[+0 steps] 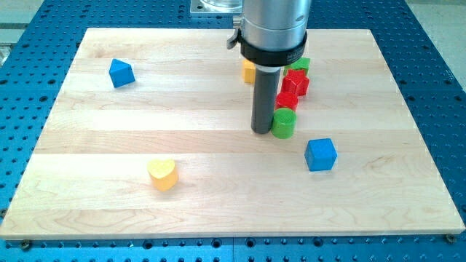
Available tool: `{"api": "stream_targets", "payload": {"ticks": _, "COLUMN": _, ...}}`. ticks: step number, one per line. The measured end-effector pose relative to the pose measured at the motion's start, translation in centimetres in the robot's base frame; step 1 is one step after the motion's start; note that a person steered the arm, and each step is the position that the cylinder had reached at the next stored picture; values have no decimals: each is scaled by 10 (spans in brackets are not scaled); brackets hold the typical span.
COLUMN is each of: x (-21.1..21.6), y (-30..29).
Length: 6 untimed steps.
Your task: Push the red circle above the green circle
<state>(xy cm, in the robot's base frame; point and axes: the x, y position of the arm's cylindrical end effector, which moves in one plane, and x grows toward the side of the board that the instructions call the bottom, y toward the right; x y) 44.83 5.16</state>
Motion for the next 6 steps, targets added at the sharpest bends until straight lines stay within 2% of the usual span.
{"api": "stream_targets", "payload": {"ticks": 2, "x": 5, "y": 40}}
{"api": "stream_targets", "payload": {"ticks": 4, "x": -21, "y": -5}}
{"api": "stream_targets", "payload": {"ticks": 5, "x": -57, "y": -1}}
{"api": "stream_targets", "payload": {"ticks": 6, "x": -46, "y": 2}}
